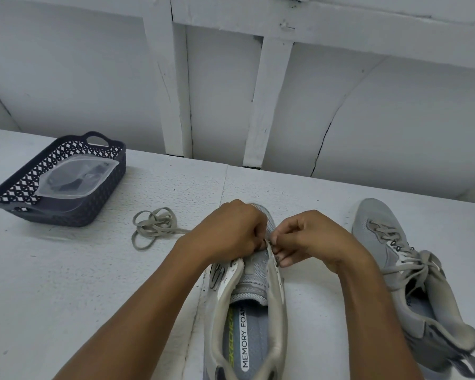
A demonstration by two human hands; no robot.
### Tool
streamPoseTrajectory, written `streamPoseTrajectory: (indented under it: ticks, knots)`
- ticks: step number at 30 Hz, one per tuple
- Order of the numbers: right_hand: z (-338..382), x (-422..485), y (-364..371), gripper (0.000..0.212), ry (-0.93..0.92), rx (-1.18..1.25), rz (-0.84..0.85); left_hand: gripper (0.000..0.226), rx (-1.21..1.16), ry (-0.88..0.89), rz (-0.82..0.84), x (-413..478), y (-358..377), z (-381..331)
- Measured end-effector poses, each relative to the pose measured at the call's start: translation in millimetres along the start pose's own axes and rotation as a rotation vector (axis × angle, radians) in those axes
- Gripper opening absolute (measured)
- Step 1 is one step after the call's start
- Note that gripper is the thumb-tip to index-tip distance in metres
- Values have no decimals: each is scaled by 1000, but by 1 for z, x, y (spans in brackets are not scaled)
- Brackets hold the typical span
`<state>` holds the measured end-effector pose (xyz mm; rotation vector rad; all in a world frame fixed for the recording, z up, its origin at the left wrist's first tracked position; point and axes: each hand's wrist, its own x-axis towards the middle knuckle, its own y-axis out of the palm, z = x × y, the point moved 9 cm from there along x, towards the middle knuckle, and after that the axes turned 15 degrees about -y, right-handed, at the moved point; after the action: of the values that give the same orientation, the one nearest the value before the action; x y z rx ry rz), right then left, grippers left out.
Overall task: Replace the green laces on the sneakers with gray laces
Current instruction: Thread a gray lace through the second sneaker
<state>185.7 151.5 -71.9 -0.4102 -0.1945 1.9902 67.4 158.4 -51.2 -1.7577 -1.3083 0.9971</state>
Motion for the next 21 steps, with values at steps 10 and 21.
streamPoseTrajectory:
  ticks: [10,21]
  knots:
    - [4,6,-11,20,-91,-151,-54,18,-315,2,167,1,-9,17]
    - [-4,13,-19,19,-119,155,-224,24,-306,-74,173,1,-14,24]
